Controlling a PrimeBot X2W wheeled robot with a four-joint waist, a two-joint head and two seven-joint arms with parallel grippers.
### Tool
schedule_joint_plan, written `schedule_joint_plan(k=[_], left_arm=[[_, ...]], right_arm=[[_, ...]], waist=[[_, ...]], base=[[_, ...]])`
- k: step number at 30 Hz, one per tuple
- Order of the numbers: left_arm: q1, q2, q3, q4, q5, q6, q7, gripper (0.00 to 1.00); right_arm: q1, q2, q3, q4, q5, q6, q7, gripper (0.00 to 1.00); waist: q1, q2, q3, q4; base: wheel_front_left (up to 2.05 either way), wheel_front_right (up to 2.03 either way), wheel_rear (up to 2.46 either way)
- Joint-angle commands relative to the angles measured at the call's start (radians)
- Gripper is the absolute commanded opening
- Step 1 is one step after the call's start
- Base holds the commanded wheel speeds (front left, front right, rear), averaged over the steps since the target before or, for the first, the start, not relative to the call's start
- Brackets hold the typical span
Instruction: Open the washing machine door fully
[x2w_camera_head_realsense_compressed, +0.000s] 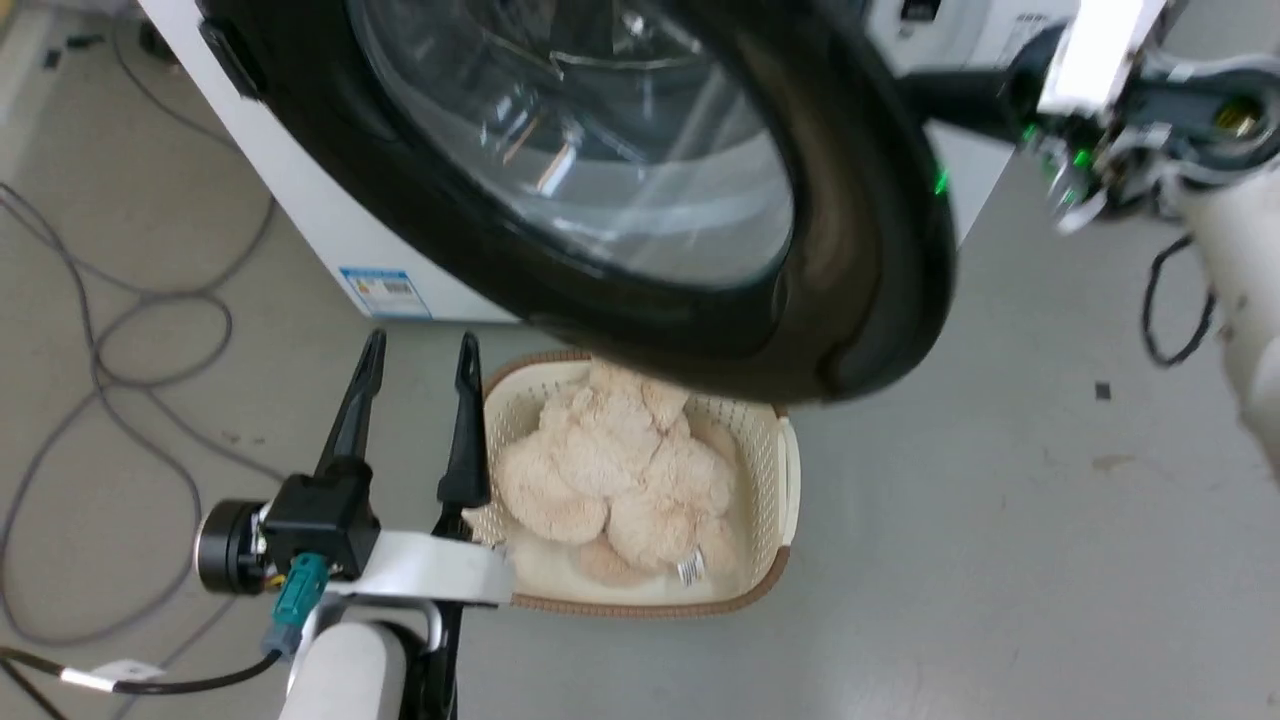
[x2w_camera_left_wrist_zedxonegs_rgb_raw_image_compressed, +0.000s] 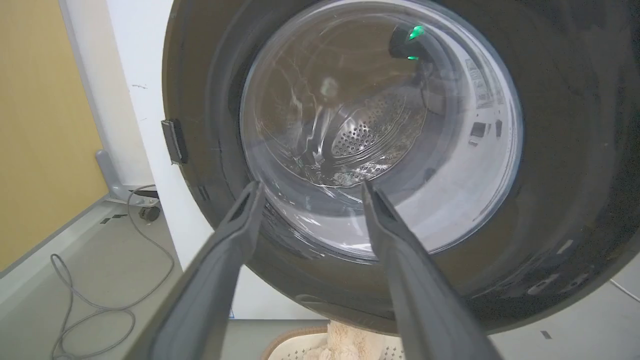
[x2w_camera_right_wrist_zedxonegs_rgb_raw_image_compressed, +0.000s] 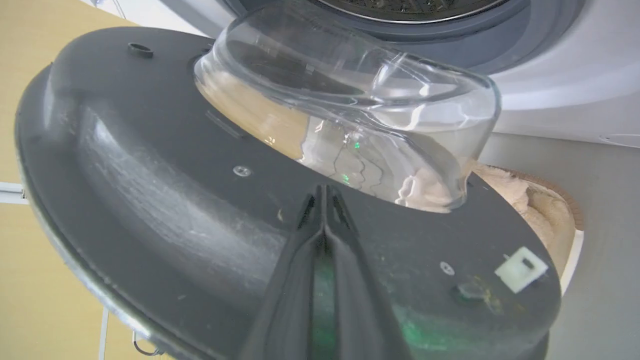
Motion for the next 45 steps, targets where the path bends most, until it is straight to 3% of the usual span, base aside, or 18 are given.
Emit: schedule_joint_plan(k=[1, 12, 28, 34, 38, 39, 40, 41, 45], left_arm=[[0.023, 0.006, 0.009, 0.012, 0.007, -0.007, -0.005, 1.00], [0.108, 0.023, 0.033, 0.095, 0.006, -0.034, -0.005, 1.00], [0.140, 0.029, 0.032, 0.154, -0.002, -0.059, -0.005, 1.00], [0.149, 0.025, 0.023, 0.163, -0.008, -0.065, -0.005, 1.00], [0.156, 0.023, 0.018, 0.169, -0.011, -0.068, -0.005, 1.00], [0.157, 0.022, 0.017, 0.171, -0.011, -0.068, -0.005, 1.00], [0.157, 0.022, 0.018, 0.171, -0.013, -0.068, -0.005, 1.00], [0.158, 0.021, 0.018, 0.172, -0.013, -0.068, -0.005, 1.00], [0.166, 0.021, 0.021, 0.178, -0.017, -0.067, -0.005, 1.00]], right_arm=[[0.046, 0.018, 0.001, -0.024, 0.013, 0.001, 0.006, 0.00], [0.260, 0.064, 0.018, -0.171, 0.051, 0.001, 0.021, 0.00], [0.447, 0.130, 0.040, -0.341, 0.093, 0.001, 0.008, 0.00], [0.522, 0.143, 0.027, -0.391, 0.111, 0.001, -0.031, 0.00], [0.592, 0.149, -0.030, -0.436, 0.120, 0.001, -0.145, 0.00], [0.613, 0.150, -0.053, -0.445, 0.120, 0.001, -0.188, 0.25], [0.633, 0.151, -0.071, -0.457, 0.118, 0.001, -0.227, 0.72], [0.657, 0.152, -0.093, -0.471, 0.117, 0.001, -0.269, 1.00], [0.766, 0.161, -0.185, -0.511, 0.111, 0.001, -0.453, 1.00]], waist=[[0.0001, 0.0000, -0.035, -0.003], [0.0001, 0.0000, -0.137, -0.001], [0.0001, 0.0000, -0.189, -0.003], [0.0001, 0.0000, -0.206, -0.009], [0.0001, 0.0000, -0.217, -0.014], [0.0001, 0.0000, -0.219, -0.015], [0.0001, 0.0000, -0.220, -0.018], [0.0001, 0.0000, -0.222, -0.020], [0.0001, 0.0000, -0.235, -0.031]], base=[[0.00, 0.00, 0.00], [0.00, 0.00, 0.00], [0.00, 0.00, 0.00], [0.00, 0.00, 0.00], [0.00, 0.00, 0.00], [0.00, 0.00, 0.00], [0.00, 0.00, 0.00], [0.00, 0.00, 0.00], [0.00, 0.00, 0.00]])
